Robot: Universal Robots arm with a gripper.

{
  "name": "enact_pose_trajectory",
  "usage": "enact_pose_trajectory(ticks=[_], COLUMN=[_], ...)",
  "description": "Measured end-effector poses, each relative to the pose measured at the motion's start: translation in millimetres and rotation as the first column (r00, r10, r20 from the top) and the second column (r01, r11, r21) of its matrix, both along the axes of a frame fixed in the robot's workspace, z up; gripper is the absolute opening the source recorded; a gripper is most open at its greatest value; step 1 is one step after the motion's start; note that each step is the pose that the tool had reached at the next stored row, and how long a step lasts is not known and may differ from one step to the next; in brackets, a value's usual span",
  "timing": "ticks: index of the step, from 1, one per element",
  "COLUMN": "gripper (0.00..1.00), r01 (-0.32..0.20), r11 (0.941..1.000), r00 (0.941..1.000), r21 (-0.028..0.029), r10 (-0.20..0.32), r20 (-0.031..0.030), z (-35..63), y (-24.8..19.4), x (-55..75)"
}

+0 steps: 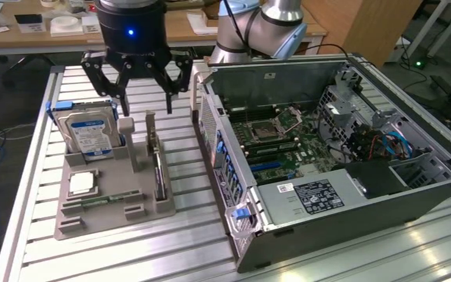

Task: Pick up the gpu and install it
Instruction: 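Pick up the gpu and move the gpu toward the slot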

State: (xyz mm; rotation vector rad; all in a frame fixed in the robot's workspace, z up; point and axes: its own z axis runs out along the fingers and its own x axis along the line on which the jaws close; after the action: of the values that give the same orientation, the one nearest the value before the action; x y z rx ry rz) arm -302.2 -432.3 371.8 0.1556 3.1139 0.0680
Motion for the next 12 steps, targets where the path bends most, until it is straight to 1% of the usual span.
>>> enact_pose_trajectory(ticks=[3,6,9,12], gripper=[0.71,0.71,0.71,0.71], r01=[-0.029,-0.066,-0.073,-0.073], r11=[0.9996,0.9978,0.9973,0.9973], r00=[0.9996,0.9978,0.9973,0.9973], r21=[0.0002,0.0002,0.0004,0.0004], r10=[0.029,0.066,0.073,0.073], r20=[-0.0017,-0.0023,-0.007,-0.0073], z=[-5.5,-11.0,-15.4,-16.6], y=[0.0,-0.1,-1.2,-1.4], x=[0.9,1.0,1.4,1.4])
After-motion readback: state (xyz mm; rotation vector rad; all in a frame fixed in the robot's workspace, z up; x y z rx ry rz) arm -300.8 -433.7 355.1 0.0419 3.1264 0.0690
